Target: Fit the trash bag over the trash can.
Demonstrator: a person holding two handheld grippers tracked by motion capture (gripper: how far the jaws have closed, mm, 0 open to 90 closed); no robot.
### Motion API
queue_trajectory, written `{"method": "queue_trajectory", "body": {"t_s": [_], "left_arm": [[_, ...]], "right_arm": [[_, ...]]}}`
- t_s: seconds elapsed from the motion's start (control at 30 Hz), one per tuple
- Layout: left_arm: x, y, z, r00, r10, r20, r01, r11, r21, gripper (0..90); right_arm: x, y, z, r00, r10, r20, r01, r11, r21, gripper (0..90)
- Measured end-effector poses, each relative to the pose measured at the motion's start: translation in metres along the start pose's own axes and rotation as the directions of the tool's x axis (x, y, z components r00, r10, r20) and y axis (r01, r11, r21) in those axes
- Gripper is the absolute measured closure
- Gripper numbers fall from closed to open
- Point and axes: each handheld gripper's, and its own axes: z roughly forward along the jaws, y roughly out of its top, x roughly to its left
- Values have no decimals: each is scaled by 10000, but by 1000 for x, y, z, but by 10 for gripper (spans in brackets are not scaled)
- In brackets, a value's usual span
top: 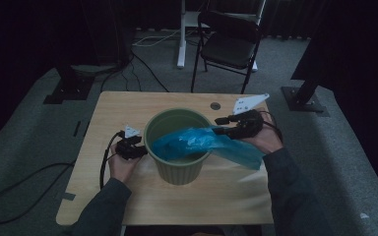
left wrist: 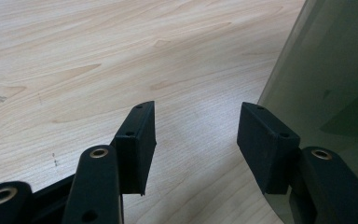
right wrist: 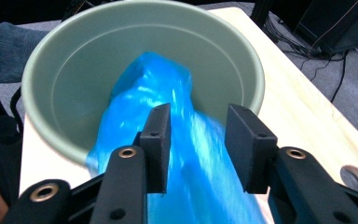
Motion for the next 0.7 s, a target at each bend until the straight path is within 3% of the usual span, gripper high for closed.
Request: {"method": "queue_trajectory", "body": {"t_s": [0.37, 0.7], "left_arm": [[2, 0, -1, 9998, -200, -96, 199, 9997, -116, 469], [2, 1, -3, 9989, -454, 98, 457, 9985, -299, 482]], "right_arm": [[13, -23, -24, 9996, 75, 263, -74, 10000, -18, 542], [26, -45, -29, 9996, 41, 295, -52, 9994, 347, 491]]}}
